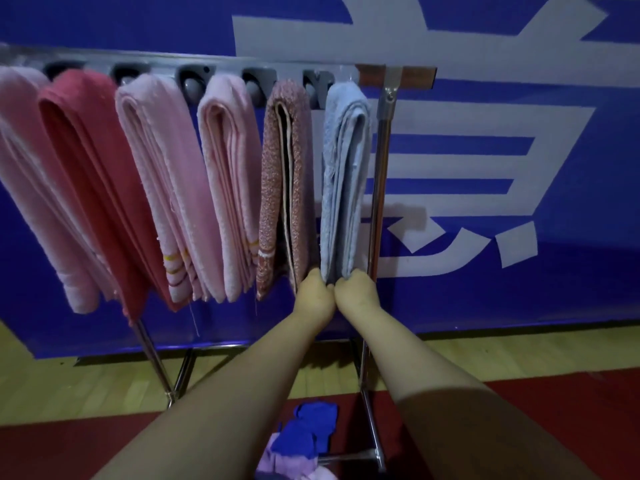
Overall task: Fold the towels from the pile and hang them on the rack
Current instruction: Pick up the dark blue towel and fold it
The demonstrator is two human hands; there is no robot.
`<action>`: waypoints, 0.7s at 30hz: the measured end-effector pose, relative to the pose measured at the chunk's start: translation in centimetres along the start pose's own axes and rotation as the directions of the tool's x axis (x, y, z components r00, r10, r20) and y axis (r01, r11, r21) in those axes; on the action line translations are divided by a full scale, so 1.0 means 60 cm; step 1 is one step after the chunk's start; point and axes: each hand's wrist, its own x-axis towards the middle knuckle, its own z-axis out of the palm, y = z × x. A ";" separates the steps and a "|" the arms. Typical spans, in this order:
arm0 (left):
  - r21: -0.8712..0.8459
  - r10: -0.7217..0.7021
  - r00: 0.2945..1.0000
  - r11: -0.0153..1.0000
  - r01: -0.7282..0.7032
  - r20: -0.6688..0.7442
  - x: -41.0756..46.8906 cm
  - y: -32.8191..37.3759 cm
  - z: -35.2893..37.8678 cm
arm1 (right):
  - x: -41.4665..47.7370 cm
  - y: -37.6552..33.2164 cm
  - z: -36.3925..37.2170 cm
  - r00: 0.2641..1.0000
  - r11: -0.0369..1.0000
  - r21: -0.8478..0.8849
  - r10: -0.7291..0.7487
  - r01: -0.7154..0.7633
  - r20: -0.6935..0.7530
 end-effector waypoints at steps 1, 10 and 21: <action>0.004 -0.006 1.000 1.000 0.006 0.008 -0.002 -0.009 0.004 | -0.002 0.007 0.004 1.000 1.000 -0.002 0.017 -0.017 0.007; 0.116 -0.076 0.992 0.991 0.064 0.105 -0.041 -0.085 0.015 | -0.003 0.091 0.076 0.985 0.984 -0.096 0.154 -0.147 0.079; 0.240 -0.316 0.900 0.938 0.249 0.301 -0.103 -0.285 -0.011 | -0.048 0.226 0.259 0.908 0.954 -0.168 0.290 -0.249 0.302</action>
